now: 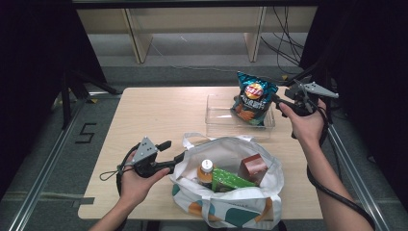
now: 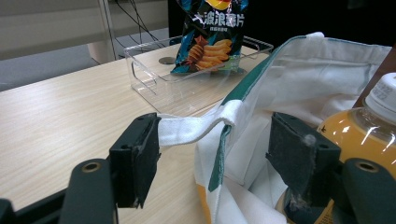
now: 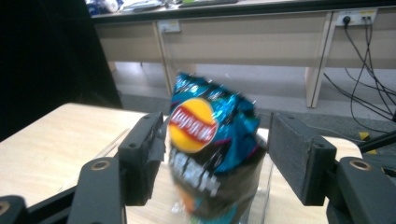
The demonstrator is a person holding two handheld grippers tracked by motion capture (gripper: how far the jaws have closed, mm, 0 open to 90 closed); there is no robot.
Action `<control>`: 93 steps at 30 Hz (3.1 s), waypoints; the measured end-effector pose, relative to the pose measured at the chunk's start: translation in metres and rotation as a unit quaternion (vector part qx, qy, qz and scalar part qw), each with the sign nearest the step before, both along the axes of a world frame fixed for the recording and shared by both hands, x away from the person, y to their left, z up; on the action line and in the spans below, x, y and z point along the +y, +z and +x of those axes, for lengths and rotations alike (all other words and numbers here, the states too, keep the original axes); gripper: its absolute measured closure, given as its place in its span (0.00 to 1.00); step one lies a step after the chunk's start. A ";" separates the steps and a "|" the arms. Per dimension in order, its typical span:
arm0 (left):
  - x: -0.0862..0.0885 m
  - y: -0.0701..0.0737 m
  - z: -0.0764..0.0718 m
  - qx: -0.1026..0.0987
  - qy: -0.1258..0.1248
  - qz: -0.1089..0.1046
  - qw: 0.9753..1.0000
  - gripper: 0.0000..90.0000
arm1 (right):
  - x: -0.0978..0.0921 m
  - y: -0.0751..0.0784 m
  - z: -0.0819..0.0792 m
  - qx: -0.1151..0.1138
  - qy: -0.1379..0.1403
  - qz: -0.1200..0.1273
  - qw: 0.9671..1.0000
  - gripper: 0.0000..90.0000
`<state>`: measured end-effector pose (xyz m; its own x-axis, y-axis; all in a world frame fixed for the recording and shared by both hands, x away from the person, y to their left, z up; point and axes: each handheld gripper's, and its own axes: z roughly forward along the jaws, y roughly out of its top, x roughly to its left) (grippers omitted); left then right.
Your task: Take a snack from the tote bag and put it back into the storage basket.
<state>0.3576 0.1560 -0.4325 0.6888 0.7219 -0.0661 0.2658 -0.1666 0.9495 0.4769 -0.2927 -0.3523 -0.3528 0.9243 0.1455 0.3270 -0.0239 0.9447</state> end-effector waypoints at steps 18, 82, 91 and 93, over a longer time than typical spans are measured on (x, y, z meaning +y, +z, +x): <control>0.000 0.001 0.000 -0.005 0.000 0.002 1.000 0.37 | 0.017 0.000 -0.081 0.007 0.062 0.000 0.998 0.43; -0.001 0.003 -0.001 -0.009 0.000 -0.001 1.000 0.37 | 0.074 -0.033 -0.196 0.036 0.154 -0.039 0.987 0.28; -0.001 0.003 -0.001 -0.008 0.000 -0.001 1.000 0.37 | 0.080 -0.042 -0.192 0.055 0.149 -0.034 0.987 0.28; -0.001 0.003 -0.001 -0.008 0.000 0.000 1.000 0.37 | 0.082 -0.042 -0.193 0.067 0.139 -0.037 0.987 0.28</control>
<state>0.3564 0.1552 -0.4299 0.6904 0.7213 -0.0555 0.2502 -0.1661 0.9538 0.2841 -0.2111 -0.3945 -0.5768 0.8040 0.1444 0.4335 0.1515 0.8883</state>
